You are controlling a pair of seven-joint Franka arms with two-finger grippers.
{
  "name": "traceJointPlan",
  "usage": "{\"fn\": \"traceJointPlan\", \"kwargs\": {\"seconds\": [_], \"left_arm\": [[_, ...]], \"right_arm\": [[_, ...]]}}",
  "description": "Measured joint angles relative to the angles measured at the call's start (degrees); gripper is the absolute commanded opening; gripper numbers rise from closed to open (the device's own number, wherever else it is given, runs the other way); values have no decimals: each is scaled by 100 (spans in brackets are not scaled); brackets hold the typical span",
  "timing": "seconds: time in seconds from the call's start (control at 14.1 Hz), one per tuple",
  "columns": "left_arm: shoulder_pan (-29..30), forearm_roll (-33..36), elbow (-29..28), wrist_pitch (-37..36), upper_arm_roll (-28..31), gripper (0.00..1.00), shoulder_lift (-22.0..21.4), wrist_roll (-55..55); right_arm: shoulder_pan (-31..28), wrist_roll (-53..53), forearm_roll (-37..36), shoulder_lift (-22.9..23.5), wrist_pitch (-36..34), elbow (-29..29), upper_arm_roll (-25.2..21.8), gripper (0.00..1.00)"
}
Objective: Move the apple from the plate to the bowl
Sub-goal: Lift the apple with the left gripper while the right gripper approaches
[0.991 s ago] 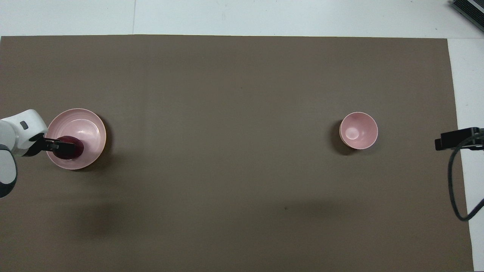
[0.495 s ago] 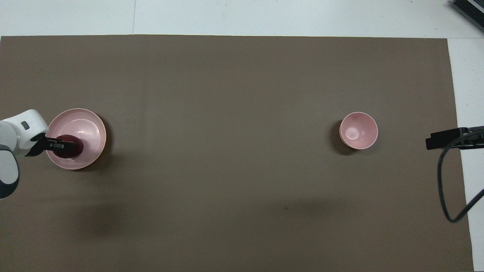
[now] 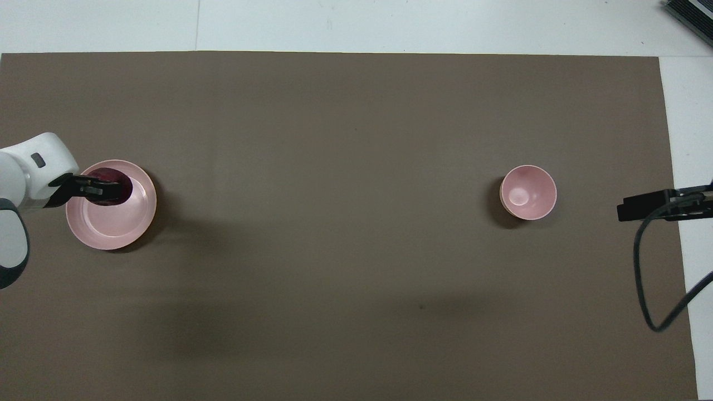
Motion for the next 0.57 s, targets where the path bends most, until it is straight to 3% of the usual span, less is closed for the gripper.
{"fn": "traceJointPlan", "kwargs": {"seconds": [0.14,0.57], "left_arm": [[-456,-245,2,-90,-24,0,-94,-553],[-1867,-2150,206,-88,-59,0,-80,-1354]], "right_arm": [[44,0,22,0,-5,-3,6,100],[45,0,734,8,-94,-225,-11,100]]}}
